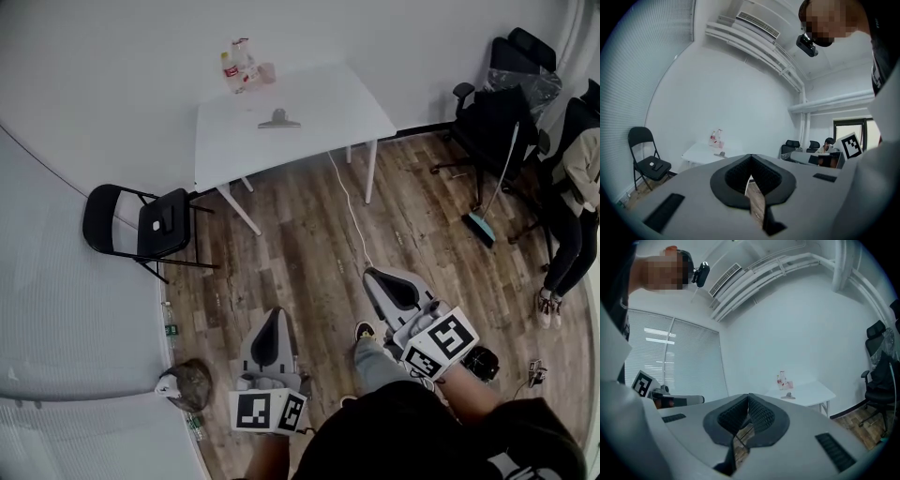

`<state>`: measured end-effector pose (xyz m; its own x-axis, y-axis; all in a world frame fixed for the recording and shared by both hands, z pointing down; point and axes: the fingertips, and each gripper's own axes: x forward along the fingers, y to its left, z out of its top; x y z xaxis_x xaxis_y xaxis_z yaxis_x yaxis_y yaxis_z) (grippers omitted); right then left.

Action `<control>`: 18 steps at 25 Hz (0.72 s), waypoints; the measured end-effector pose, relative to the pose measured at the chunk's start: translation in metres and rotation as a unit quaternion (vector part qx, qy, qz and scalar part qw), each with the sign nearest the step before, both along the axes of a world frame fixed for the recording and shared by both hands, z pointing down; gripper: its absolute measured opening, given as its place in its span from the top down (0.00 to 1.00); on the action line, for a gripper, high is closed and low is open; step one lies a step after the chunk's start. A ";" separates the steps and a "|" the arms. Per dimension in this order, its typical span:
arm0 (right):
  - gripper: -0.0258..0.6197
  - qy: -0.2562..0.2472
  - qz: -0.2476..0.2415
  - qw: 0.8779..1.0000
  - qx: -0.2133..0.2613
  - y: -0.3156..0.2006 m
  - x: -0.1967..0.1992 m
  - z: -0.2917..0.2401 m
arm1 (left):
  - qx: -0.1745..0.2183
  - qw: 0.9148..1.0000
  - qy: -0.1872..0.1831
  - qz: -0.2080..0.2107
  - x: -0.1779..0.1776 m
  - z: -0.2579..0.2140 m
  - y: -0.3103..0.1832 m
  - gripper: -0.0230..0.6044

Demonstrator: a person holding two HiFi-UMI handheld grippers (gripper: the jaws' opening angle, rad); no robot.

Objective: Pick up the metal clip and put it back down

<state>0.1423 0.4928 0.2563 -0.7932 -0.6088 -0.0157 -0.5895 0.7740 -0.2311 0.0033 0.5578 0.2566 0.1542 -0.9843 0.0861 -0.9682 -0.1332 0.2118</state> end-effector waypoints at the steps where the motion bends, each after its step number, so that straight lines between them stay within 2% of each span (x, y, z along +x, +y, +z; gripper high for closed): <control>1: 0.93 0.000 -0.002 1.000 -0.001 -0.007 -0.001 0.000 | -0.002 1.000 -0.002 -0.001 0.000 0.000 -0.007 0.94; 18: 0.93 -0.027 -0.018 0.999 -0.007 -0.113 0.023 -0.002 | -0.017 0.999 -0.035 -0.011 0.027 -0.007 -0.106 0.94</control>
